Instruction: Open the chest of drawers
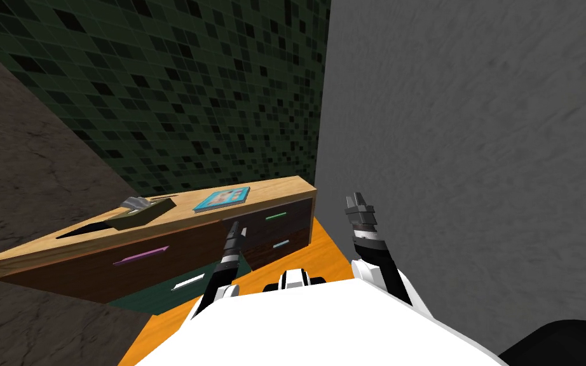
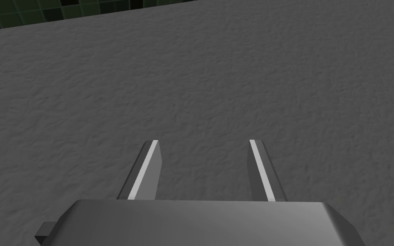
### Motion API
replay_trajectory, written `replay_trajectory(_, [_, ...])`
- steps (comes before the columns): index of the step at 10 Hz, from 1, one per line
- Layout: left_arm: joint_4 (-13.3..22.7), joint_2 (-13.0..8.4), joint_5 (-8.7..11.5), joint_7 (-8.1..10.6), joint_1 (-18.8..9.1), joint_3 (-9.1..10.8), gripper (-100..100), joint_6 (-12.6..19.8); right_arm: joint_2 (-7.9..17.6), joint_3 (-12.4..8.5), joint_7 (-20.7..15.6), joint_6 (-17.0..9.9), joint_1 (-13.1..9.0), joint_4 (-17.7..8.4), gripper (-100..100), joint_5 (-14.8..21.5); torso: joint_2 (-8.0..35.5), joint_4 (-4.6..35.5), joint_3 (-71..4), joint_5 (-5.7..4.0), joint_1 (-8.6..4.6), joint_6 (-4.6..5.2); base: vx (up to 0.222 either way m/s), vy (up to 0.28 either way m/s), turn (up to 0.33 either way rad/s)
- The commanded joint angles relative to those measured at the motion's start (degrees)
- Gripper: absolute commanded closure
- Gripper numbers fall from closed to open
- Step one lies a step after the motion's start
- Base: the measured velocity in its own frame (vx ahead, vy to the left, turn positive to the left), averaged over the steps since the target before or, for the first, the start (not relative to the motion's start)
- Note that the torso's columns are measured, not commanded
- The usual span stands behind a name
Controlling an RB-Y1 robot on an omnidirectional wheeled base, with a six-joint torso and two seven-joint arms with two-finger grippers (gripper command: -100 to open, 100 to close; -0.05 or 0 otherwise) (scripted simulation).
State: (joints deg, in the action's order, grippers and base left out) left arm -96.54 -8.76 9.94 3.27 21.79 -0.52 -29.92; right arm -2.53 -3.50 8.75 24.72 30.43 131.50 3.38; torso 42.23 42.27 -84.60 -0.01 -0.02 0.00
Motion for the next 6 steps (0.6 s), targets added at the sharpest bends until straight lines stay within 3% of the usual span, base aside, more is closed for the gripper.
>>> replay_trajectory(1, [3.5, 0.1, 0.5, 0.6, -0.7, 0.43, -100, -0.4, 0.0, 0.0, 0.0, 0.0, 0.0, 0.0, 0, 0.0, 0.1, 0.0, 0.0, 0.02, 0.07, 0.0, 0.073, -0.105, 0.024])
replay_trajectory(6, [10.6, 1.5, 1.4, 1.53, -2.6, 1.31, -100, -0.9, 0.0, 0.0, 0.0, 0.0, 0.0, 0.0, 0, 0.0, 0.0, 0.0, 0.0, -0.01, -0.06, 0.01, 0.076, -0.112, 0.028])
